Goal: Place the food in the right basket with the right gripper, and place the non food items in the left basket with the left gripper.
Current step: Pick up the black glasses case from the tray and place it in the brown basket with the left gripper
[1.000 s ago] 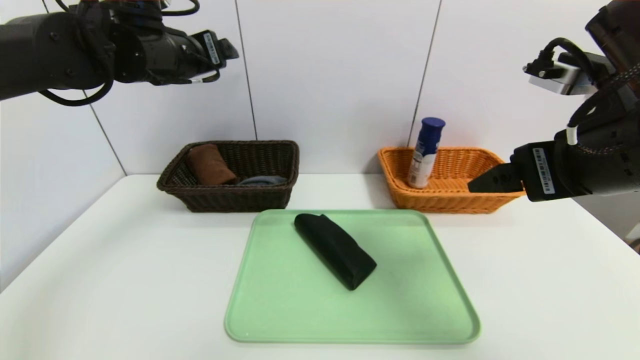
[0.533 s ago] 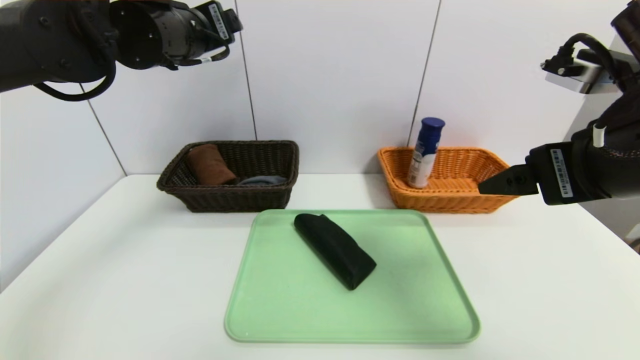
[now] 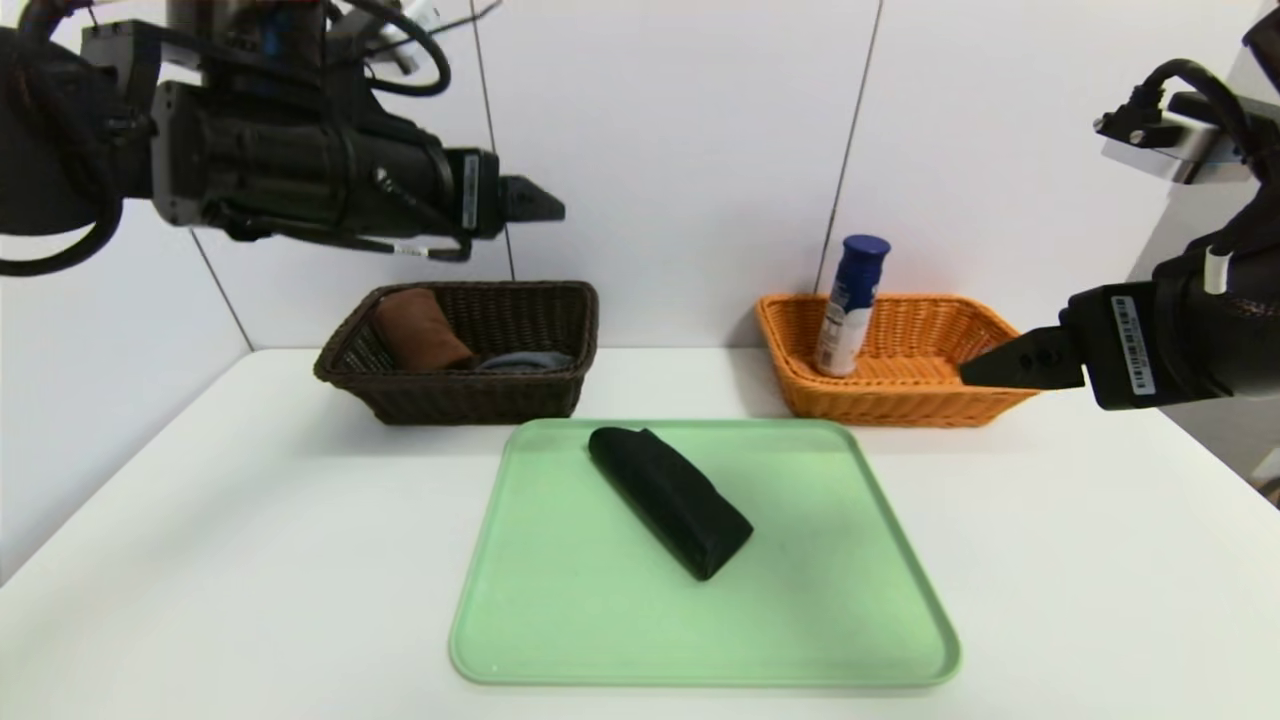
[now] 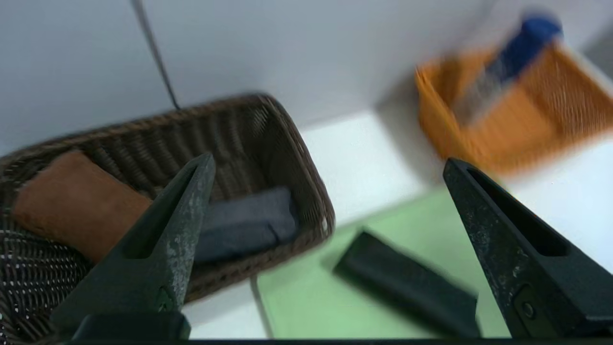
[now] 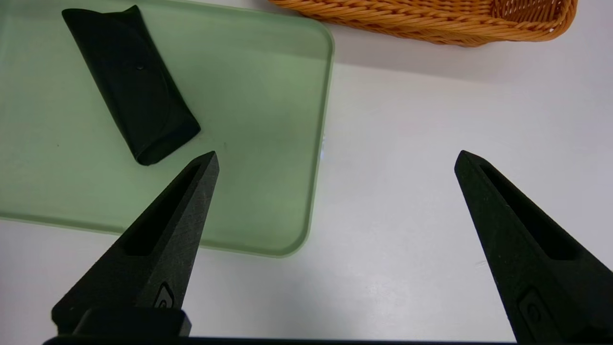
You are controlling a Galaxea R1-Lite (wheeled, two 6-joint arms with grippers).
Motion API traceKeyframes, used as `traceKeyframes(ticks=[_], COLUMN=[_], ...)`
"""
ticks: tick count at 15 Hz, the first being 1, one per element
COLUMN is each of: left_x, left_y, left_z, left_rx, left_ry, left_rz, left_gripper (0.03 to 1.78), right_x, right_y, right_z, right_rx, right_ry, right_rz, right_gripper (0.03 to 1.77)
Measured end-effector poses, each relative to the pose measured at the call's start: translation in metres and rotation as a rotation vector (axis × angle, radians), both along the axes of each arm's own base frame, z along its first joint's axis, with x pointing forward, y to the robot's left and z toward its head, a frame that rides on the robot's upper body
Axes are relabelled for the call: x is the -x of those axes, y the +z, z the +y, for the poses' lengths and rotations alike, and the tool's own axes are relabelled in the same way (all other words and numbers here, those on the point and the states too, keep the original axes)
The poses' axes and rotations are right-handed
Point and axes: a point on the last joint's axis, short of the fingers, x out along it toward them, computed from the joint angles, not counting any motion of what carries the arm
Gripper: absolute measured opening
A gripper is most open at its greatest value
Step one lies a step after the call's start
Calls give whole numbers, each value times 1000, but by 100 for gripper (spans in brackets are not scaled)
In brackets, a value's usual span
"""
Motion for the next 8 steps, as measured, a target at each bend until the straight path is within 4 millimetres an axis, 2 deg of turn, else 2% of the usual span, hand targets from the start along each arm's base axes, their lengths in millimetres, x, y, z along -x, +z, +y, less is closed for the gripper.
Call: traceKeyframes(ticks=[4, 8], left_x=[29, 50], left_y=[-34, -48], left_z=[8, -4], left_rx=[-234, -303], left_ry=[-329, -387], left_rz=[41, 209], left_gripper=[169, 169], right_x=[-1, -2], right_y=[0, -1], right_z=[1, 1], right_rx=[-15, -23], right_ry=[1, -2], right_rz=[-23, -30], right_gripper=[170, 170])
